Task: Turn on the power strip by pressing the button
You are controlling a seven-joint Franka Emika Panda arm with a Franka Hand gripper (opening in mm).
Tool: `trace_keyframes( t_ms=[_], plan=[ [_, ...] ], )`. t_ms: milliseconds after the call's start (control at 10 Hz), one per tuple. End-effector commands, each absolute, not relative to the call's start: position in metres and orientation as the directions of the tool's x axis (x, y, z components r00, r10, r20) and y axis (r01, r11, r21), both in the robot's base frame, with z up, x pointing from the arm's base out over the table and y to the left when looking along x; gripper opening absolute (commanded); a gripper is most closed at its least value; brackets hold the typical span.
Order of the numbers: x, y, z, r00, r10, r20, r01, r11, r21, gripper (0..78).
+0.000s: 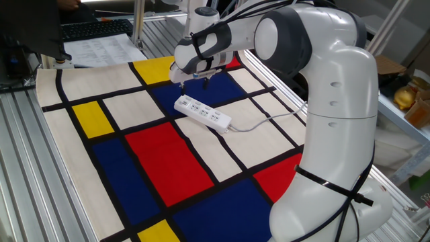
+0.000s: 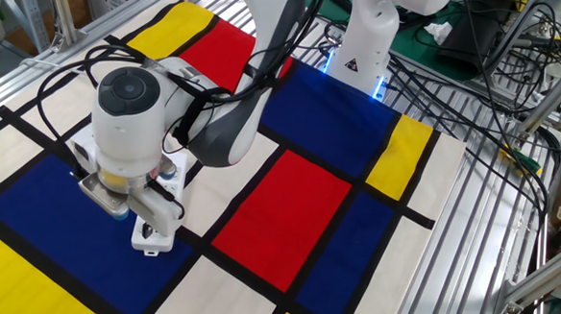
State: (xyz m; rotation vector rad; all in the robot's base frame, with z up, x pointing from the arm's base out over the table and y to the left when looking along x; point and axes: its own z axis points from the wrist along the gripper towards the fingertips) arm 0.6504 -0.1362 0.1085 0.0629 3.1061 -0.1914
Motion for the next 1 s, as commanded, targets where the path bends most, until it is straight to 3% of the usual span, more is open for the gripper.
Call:
trace_keyframes(
  t_ms=[100,200,1000],
  plan=[
    [0.651,-0.136,0.111,-0.997,0.034,-0.069,0.042,0.992,-0.119,77.4],
    [0.647,-0.157,0.098,-0.997,-0.007,-0.081,-0.003,0.998,-0.056,77.4],
    [0.645,-0.156,0.096,-0.997,-0.014,-0.079,-0.009,0.999,-0.054,77.4]
  ],
)
